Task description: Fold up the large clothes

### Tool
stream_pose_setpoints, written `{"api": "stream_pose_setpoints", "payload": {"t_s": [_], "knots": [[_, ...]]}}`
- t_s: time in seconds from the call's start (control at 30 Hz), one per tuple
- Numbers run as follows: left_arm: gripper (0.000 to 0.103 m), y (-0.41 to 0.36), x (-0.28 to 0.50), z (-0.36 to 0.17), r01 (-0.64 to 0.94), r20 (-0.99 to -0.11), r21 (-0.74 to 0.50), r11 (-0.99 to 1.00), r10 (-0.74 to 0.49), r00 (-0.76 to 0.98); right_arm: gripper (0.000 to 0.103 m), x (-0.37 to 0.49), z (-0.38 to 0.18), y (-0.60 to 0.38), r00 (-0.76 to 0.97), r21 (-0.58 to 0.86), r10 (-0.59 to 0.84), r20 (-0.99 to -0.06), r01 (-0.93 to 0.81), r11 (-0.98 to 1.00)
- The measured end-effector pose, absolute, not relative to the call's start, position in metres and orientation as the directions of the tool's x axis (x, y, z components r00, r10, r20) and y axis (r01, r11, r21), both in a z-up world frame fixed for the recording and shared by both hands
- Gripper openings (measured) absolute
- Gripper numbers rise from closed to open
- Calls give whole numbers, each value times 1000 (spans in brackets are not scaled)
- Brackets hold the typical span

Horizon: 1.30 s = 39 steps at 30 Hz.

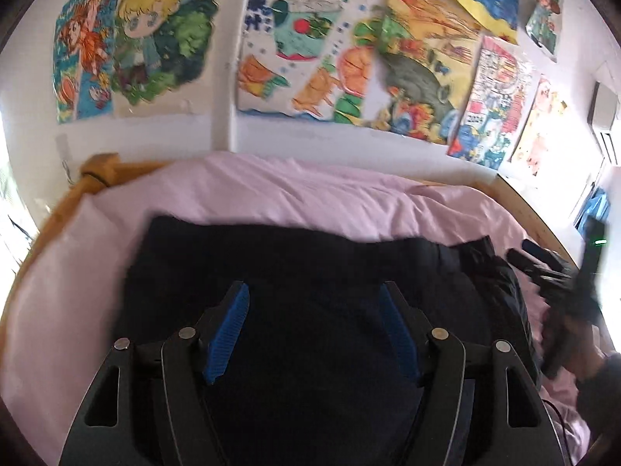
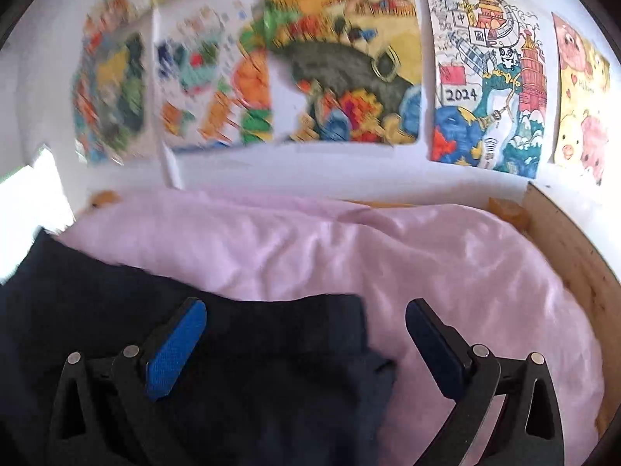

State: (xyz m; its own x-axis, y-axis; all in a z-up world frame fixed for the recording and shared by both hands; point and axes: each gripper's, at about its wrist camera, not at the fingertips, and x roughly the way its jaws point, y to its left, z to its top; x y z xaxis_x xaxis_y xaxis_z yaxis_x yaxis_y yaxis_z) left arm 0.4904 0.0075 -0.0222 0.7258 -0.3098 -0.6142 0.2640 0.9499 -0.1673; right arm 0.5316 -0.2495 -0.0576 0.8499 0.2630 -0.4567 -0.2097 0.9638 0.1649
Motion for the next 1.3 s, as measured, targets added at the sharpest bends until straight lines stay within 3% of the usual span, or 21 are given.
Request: {"api": "stream_pose_setpoints", "payload": {"t_s": [0.07, 0.13, 0.27, 0.4, 0.7, 1.13, 1.3], "knots": [[74, -6, 484, -37, 262, -589, -167, 951, -309, 747, 103, 506, -55, -238, 839, 185, 302, -453, -243, 952], [80, -19, 477, -45, 225, -542, -91, 970, -237, 806, 103, 484, -62, -219, 834, 168, 308, -457, -260, 951], [83, -41, 496, -59, 99, -519, 117, 988, -24, 854, 103, 476, -83, -172, 864, -31, 222, -452, -263, 964], [84, -43, 537, -83, 39, -572, 167, 985, 64, 818, 103, 510, -91, -144, 890, -148, 132, -437, -216, 965], [92, -15, 584, -118, 51, -642, 60, 997, -1, 767, 103, 581, -130, -159, 824, -55, 126, -552, -187, 981], [93, -19, 585, -122, 61, -642, 48, 997, -16, 767, 103, 584, -146, -166, 808, 4, 164, -566, -197, 980], [93, -18, 585, -122, 67, -643, 44, 997, -23, 766, 103, 587, -148, -179, 791, 98, 236, -564, -219, 971]]}}
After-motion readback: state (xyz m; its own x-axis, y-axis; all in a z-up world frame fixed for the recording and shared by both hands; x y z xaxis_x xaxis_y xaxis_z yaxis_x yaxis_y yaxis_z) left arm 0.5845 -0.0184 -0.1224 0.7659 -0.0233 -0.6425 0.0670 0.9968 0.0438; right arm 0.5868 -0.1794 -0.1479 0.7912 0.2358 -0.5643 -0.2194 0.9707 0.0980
